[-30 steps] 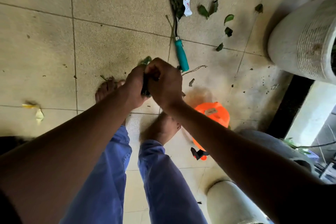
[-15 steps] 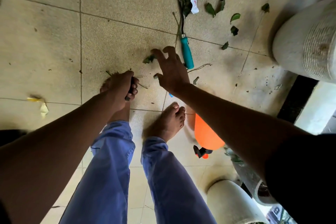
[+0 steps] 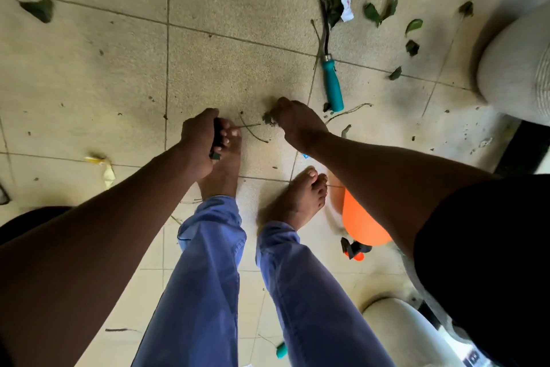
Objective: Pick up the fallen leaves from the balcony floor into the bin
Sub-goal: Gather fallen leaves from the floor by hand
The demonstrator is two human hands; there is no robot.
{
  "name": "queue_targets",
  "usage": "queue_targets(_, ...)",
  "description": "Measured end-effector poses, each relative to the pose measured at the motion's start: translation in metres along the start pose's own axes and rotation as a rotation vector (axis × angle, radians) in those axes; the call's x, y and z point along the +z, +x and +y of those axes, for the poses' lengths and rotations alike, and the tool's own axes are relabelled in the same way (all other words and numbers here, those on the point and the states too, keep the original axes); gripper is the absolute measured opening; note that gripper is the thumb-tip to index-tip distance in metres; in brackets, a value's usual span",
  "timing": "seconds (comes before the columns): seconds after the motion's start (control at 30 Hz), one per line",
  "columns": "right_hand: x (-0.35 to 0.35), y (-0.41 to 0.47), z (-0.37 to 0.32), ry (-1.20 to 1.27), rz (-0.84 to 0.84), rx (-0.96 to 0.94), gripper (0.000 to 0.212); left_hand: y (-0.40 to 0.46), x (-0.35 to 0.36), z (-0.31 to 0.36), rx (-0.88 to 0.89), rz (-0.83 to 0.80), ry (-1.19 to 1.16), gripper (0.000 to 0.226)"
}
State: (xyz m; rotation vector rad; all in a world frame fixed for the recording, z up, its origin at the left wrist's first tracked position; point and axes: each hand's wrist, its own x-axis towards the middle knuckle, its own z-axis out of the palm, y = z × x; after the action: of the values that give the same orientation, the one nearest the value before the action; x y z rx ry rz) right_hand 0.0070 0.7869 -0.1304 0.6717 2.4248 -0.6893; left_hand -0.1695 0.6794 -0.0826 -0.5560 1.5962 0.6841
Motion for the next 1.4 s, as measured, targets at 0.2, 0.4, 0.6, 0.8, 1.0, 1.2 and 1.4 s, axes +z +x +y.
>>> queue_targets(0.2,-0.036,0.013,-0.043,0.625,0.337,0.508,0.018,0.001,-0.015,0.006,-0.002,-0.009,-0.032,0.037)
queue_targets(0.4,-0.082,-0.01,-0.121,0.888,0.414,0.397,0.015,-0.019,-0.013,0.018,0.068,-0.205,-0.066,0.042)
queue_targets(0.6,-0.071,-0.019,-0.163,0.38,0.449,0.208,0.009,-0.035,-0.033,0.015,0.08,-0.228,-0.125,0.053)
queue_targets(0.8,-0.05,-0.033,-0.17,0.584,0.494,-0.098,0.013,-0.023,-0.069,-0.008,0.069,-0.208,-0.139,0.052)
queue_targets(1.0,-0.007,-0.016,-0.087,0.464,0.405,0.366,0.05,0.002,-0.087,-0.01,-0.017,-0.11,-0.069,0.04)
queue_targets(1.2,0.026,-0.006,-0.053,0.208,0.165,0.376,0.057,0.006,-0.089,0.003,-0.008,-0.155,0.023,0.043)
queue_targets(1.4,0.024,0.011,-0.051,0.171,0.085,0.368,0.037,0.003,-0.096,0.013,0.001,-0.149,0.088,0.043)
